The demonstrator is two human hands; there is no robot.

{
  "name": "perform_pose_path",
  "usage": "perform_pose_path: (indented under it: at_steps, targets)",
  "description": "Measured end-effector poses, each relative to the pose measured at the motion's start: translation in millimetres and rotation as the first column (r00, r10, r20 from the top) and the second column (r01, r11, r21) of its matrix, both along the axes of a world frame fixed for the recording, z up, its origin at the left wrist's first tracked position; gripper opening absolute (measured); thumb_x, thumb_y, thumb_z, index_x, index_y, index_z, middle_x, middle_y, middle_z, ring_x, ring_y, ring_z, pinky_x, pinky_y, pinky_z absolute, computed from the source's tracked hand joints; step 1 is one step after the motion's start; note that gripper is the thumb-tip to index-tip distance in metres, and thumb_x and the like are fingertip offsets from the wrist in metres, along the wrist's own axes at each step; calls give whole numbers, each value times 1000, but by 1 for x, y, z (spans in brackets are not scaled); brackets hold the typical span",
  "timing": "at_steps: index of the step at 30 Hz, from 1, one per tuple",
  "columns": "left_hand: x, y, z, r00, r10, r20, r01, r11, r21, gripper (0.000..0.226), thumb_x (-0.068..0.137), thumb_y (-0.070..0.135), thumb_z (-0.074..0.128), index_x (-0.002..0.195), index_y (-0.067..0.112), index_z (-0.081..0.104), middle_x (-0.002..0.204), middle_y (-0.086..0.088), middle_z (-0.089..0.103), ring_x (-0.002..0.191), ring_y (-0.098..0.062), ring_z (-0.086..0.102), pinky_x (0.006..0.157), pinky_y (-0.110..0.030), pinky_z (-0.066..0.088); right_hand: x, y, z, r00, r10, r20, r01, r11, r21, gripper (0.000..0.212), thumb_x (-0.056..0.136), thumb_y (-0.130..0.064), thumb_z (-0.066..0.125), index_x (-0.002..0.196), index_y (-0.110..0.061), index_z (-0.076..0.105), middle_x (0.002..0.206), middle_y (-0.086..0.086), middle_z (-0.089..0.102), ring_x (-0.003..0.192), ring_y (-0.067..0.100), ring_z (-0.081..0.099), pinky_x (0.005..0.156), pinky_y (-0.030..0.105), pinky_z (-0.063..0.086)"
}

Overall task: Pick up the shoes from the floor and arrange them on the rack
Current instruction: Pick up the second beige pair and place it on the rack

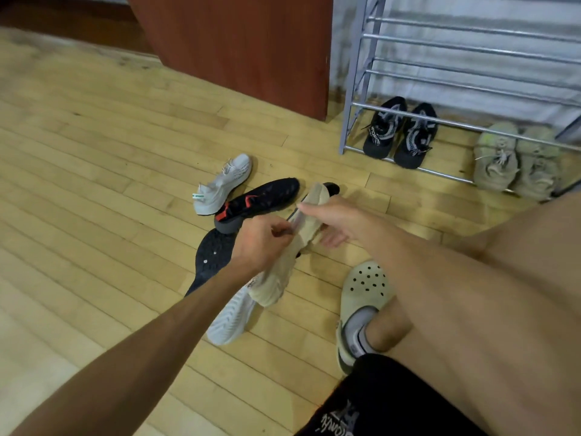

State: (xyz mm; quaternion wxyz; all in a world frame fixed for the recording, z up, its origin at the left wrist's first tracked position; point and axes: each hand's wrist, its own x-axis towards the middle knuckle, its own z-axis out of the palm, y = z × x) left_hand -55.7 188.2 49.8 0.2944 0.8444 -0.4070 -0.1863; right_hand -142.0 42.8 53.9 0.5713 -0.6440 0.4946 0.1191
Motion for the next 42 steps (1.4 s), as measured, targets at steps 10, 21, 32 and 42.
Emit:
perform_pose_path:
  at_steps: [10, 21, 32, 42]
  targets:
    - [0, -26, 32, 968, 0, -251, -34, 991, -131, 54, 73, 29, 80, 123, 21, 60, 120, 4, 58, 113, -11, 55, 102, -31, 46, -9, -32, 29, 823, -412, 392, 434, 900, 35, 39, 76, -24, 75, 110, -10, 61, 102, 11, 71, 89, 28, 71, 77, 46, 61]
    - [-4, -24, 98, 706, -72, -704, 115, 993, 14, 28, 84, 13, 69, 111, 10, 66, 106, -10, 74, 97, -25, 70, 83, -37, 57, -37, -47, 107, 692, -428, 581, 428, 892, 146, 26, 89, -20, 68, 113, -9, 65, 99, 11, 74, 84, 23, 72, 63, 33, 60]
    - [-70, -109, 208, 764, -239, -600, 175, 971, -164, 22, 87, 7, 62, 108, 10, 66, 111, -17, 71, 101, -33, 66, 98, -52, 47, -144, -90, 230, 813, -227, 537, 382, 903, -196, 45, 88, -37, 68, 121, -10, 56, 117, 10, 63, 97, 30, 69, 85, 42, 59]
    - [-187, -216, 248, 783, -344, -518, 329, 936, -124, 23, 74, 17, 73, 96, 9, 72, 96, -12, 74, 80, -23, 66, 73, -36, 58, -274, -138, 255, 761, -269, 590, 534, 777, -335, 30, 88, -5, 66, 118, -1, 62, 103, 12, 74, 88, 30, 74, 73, 39, 62]
